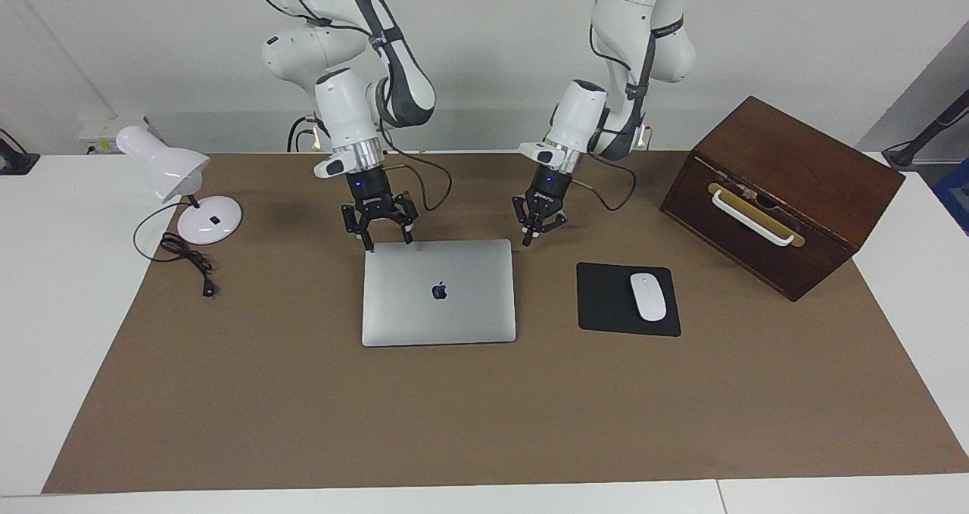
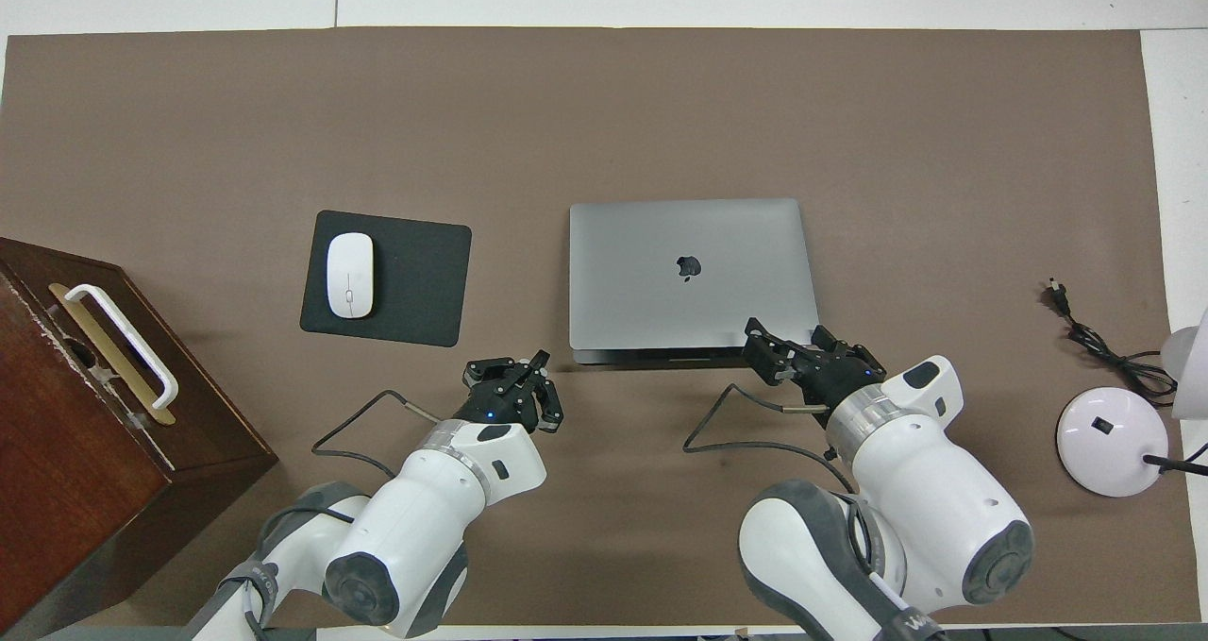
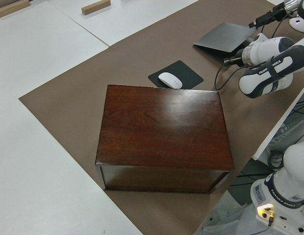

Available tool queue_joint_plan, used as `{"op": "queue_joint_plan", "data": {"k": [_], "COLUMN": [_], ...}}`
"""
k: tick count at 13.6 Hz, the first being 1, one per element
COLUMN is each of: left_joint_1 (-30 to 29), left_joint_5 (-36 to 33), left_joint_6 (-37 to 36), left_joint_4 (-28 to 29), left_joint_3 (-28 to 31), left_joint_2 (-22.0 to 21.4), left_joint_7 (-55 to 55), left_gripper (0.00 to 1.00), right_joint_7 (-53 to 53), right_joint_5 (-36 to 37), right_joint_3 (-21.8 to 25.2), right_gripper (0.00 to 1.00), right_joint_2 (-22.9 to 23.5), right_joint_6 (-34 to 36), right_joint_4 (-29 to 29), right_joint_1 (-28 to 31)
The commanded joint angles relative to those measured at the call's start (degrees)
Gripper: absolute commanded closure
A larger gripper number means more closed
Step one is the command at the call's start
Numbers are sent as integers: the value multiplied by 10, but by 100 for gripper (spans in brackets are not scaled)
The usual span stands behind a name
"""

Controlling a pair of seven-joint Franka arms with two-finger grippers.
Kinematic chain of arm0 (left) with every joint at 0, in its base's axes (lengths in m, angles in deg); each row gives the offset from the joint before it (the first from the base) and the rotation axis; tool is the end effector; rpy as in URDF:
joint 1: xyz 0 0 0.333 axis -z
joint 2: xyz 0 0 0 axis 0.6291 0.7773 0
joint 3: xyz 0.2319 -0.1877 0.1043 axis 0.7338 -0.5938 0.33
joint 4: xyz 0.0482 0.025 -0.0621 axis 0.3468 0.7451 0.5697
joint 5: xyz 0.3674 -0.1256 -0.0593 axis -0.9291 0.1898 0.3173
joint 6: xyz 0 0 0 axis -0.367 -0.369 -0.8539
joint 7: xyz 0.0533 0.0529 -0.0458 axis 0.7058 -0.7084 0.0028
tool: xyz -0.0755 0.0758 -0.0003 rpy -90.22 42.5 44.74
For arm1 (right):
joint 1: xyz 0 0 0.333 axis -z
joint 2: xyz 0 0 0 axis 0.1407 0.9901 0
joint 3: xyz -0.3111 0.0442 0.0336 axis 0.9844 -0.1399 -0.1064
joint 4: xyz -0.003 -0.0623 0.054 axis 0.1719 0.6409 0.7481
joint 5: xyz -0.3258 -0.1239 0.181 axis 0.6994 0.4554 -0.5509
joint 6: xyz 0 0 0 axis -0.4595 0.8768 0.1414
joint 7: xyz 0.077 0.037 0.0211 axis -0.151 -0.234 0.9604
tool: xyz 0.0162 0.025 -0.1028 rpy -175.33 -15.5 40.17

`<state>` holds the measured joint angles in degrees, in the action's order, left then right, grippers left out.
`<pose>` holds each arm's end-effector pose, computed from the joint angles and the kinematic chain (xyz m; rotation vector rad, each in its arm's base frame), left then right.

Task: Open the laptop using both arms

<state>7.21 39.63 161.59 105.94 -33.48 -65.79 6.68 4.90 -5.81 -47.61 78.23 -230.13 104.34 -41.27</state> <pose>0.3622 -0.2981 0.2975 2.6132 -0.7972 0.9906 0.4127 0.1539 0.3370 -2.6971 0.2571 -0.8568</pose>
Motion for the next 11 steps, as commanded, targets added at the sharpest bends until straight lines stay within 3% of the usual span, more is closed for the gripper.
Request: {"op": "queue_joint_plan", "data": {"k": [1,8,11], "left_joint_1": [19,21,21], "left_joint_5": [10,8,8], "left_joint_6": [12,12,12], "left_joint_4": [-58,-91,-97], "left_joint_3": [3,4,3], "left_joint_2": [61,99,106], "left_joint_7": [9,18,18], "left_gripper": [100,100,100], "right_joint_7": [33,32,29], "right_joint_5": [-19,-20,-104], "right_joint_3": [0,-1,-1], "right_gripper": [0,0,0], "right_joint_2": [-34,-67,-66], "right_joint_6": [-6,-49,-67], "right_joint_4": [28,71,66], "right_joint_1": [-4,-30,-81]}}
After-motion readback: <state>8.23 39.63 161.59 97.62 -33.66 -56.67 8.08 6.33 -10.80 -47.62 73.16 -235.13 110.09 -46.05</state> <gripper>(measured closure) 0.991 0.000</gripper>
